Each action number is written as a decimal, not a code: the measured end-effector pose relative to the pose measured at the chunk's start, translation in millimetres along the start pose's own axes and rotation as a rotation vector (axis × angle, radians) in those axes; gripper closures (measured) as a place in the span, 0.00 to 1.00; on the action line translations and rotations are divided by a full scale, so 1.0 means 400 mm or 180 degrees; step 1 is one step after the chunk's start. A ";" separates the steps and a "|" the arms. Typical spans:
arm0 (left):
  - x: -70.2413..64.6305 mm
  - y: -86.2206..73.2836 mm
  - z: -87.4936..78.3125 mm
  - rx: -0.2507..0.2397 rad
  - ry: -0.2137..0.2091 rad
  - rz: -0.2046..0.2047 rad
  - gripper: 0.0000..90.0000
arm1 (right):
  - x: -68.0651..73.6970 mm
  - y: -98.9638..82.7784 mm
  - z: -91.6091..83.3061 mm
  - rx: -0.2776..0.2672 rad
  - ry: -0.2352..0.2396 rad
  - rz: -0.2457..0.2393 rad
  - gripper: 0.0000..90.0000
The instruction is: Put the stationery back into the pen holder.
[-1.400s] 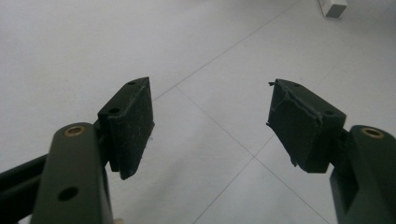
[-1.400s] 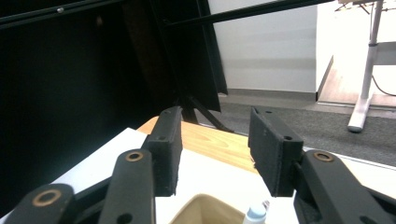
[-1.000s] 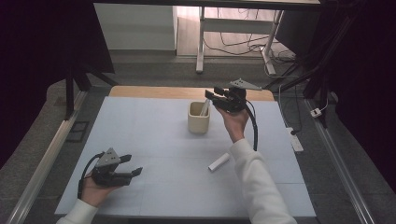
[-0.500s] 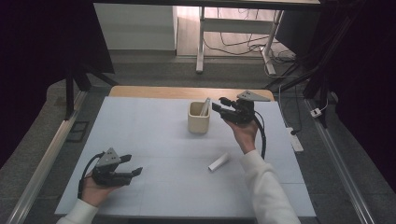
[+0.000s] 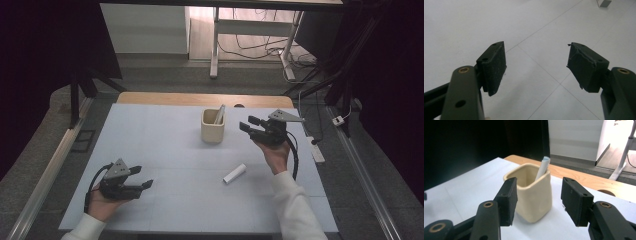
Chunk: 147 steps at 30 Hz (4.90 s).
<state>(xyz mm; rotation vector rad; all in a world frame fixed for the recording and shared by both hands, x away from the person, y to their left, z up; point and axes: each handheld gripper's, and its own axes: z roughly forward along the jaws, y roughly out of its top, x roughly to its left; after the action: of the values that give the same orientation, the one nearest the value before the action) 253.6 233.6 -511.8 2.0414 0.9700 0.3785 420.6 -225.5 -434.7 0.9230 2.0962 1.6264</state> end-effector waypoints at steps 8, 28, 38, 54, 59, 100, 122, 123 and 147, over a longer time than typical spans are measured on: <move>-0.003 0.000 0.003 0.0024 -0.0006 0.0025 0.34 | -0.001 -0.022 -0.026 0.0141 0.0040 -0.0106 0.51; -0.004 -0.001 0.002 0.0019 -0.0009 0.0035 0.34 | -0.008 -0.045 -0.076 0.0762 0.0202 -0.0521 0.49; -0.005 -0.002 0.005 0.0034 -0.0024 0.0041 0.34 | 0.021 -0.056 -0.044 0.1178 0.0507 -0.0889 0.43; -0.005 -0.003 0.008 0.0051 -0.0033 0.0045 0.34 | 0.054 -0.085 -0.004 0.1728 0.0832 -0.1361 0.36; -0.005 -0.003 0.008 0.0053 -0.0038 0.0050 0.34 | 0.062 -0.099 0.009 0.1907 0.0942 -0.1501 0.34; -0.005 -0.005 0.011 0.0070 -0.0059 0.0069 0.34 | 0.076 -0.159 0.075 0.2631 0.1442 -0.2113 0.73; -0.008 -0.004 0.010 0.0053 -0.0053 0.0088 0.34 | 0.070 -0.111 0.043 0.2176 0.1281 -0.1537 0.74; -0.008 -0.003 0.010 0.0052 -0.0053 0.0089 0.34 | 0.069 -0.109 0.042 0.2147 0.1290 -0.1515 0.74; -0.054 0.055 0.044 0.0052 -0.0114 0.0338 0.34 | 0.101 -0.075 0.040 0.1725 0.1415 -0.1185 0.74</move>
<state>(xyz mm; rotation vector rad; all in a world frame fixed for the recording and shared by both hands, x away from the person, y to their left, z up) 260.2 199.8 -503.7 2.1129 0.8478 0.3899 392.1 -190.9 -462.7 0.2667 2.8823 1.1619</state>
